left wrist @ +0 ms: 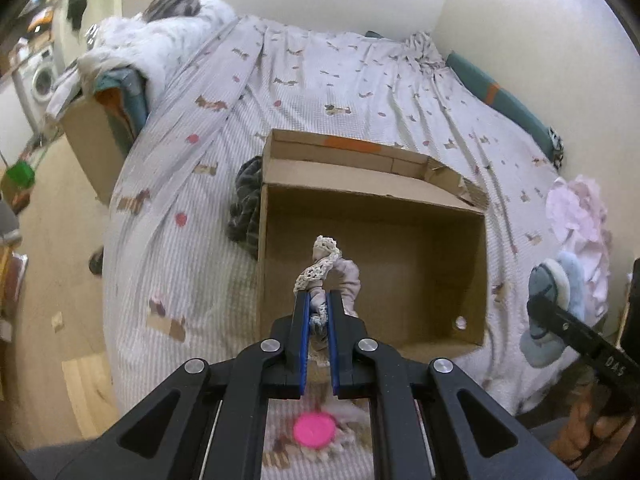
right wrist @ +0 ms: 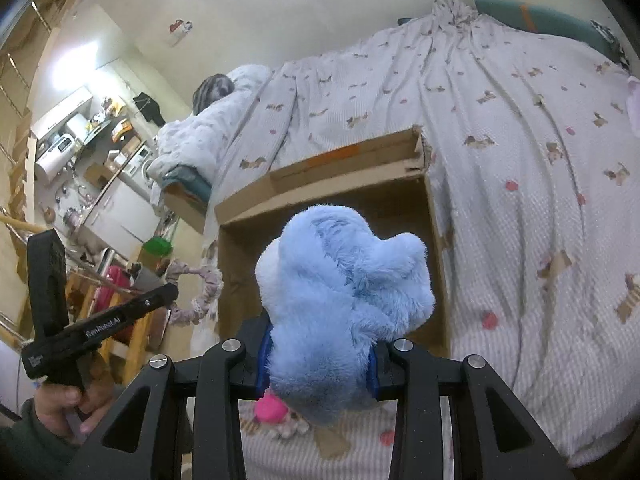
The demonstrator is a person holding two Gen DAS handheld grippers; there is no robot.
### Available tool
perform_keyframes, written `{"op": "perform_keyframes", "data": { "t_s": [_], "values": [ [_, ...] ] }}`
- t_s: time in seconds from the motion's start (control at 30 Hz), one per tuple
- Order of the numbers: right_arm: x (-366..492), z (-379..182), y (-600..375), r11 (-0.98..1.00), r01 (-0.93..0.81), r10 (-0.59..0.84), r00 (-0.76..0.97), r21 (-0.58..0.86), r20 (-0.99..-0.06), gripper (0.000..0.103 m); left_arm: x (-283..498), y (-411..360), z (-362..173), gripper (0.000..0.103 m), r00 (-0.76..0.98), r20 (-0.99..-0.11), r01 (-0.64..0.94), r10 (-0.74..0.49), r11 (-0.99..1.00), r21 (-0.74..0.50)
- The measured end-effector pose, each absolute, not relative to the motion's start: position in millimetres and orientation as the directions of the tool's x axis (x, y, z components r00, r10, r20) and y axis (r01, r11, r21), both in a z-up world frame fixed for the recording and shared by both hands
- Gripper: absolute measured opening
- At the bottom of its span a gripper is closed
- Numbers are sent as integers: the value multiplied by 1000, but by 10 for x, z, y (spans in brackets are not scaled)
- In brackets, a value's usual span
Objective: Organize soft objects
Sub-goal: 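Carry both scrunchies over the box and open both grippers to drop them inside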
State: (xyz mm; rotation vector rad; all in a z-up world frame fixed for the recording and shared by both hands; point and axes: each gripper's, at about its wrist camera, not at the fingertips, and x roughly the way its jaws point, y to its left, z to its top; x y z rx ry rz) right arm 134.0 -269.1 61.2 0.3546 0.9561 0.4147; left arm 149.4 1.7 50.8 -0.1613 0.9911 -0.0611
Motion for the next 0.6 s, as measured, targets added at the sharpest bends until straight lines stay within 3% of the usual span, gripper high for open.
{"op": "perform_keyframes", "data": {
  "t_s": [0.6],
  "values": [
    [1822,-221,-2405,908,-99,409,417,406,-812,37,1905,-210,-344,8,474,-873,62,-116,993,-98]
  ]
}}
